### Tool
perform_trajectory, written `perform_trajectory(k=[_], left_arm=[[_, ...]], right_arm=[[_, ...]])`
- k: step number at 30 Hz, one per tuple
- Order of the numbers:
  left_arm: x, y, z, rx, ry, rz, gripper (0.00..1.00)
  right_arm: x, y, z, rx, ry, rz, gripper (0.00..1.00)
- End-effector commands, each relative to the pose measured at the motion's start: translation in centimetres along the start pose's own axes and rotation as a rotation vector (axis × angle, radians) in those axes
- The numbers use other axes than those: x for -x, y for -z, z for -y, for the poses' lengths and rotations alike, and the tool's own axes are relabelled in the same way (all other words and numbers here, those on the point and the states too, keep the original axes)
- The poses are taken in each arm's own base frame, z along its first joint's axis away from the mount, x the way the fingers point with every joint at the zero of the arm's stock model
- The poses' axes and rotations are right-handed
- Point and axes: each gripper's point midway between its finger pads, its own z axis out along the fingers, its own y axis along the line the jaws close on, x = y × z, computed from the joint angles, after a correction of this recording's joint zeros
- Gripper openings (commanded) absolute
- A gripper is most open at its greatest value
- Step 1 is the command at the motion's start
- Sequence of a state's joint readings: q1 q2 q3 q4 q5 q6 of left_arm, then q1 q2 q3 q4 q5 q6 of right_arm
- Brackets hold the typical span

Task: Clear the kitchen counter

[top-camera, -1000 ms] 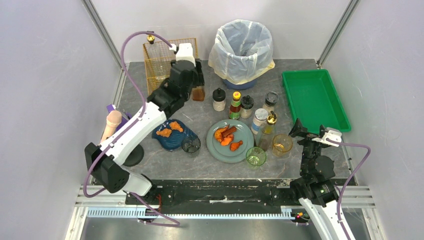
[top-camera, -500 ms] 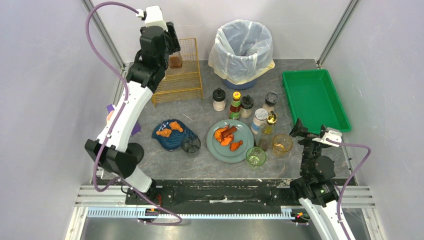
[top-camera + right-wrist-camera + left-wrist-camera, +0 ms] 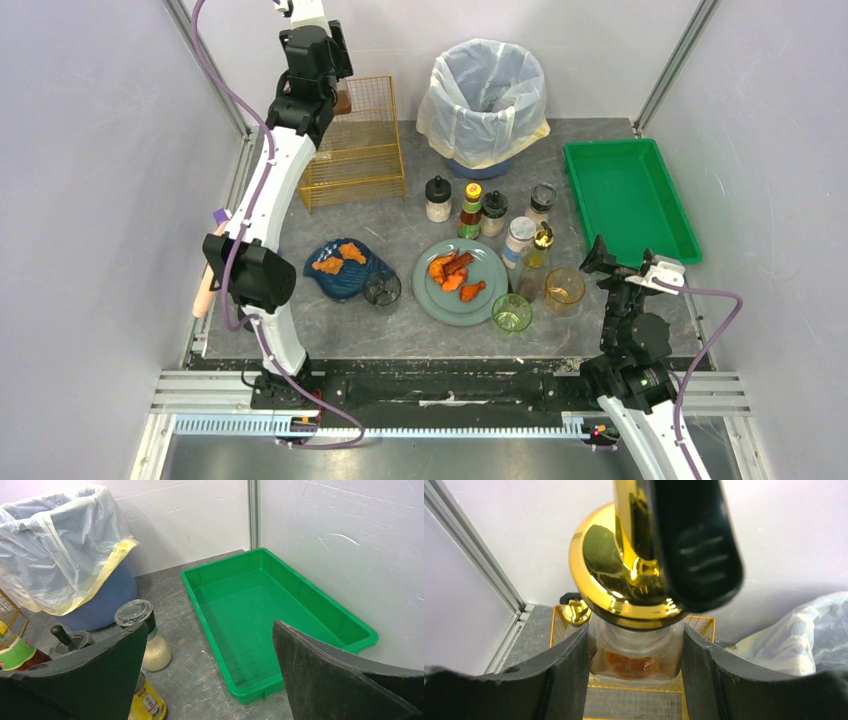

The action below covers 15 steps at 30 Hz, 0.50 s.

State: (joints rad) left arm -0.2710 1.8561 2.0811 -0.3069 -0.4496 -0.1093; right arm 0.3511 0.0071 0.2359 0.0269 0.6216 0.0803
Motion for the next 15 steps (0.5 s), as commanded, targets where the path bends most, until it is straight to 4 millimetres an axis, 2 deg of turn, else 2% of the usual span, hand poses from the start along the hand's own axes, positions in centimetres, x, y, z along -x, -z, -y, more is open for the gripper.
perform_trajectory(k=[1,10,15], left_arm=[[7.8,-0.3,-0.3,-0.008,0.055,0.239,0.02],[4.0,-4.4,-1.1,0.04,0.038,0.187,0.02],[0.6,-6.6,-1.0,0.052,0.003,0.144,0.02]], right_arm=[[3.7,1.2,1.0,-0.003,-0.092,0.157,0.98],[3.6,1.2,1.1,-0.01,-0.086,0.159,0.98],[3.6,1.2,1.0,-0.005,-0.086,0.16,0.98]])
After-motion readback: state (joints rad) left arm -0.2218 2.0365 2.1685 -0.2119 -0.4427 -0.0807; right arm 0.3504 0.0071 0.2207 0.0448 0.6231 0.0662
